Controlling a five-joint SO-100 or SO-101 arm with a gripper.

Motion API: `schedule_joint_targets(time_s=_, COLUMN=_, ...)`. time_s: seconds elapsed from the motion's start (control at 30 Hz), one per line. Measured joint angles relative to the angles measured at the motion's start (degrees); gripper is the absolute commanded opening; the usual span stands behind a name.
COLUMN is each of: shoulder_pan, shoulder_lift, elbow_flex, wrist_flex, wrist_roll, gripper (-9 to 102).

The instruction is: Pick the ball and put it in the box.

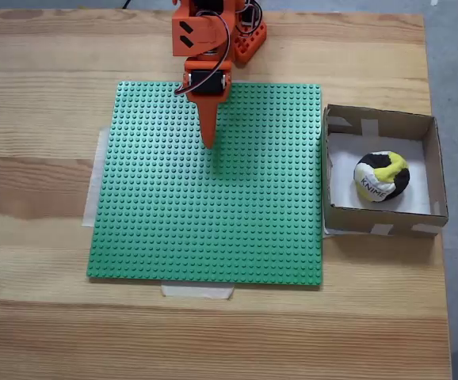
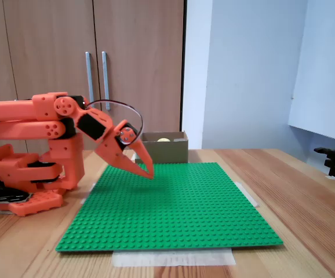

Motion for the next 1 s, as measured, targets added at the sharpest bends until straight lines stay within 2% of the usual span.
schedule_joint_targets(time_s=1.0, shoulder_pan=1.5, shoulder_lift=0.0, elbow_flex=0.4, wrist_flex=-0.7, wrist_roll=-0.2, gripper=-1)
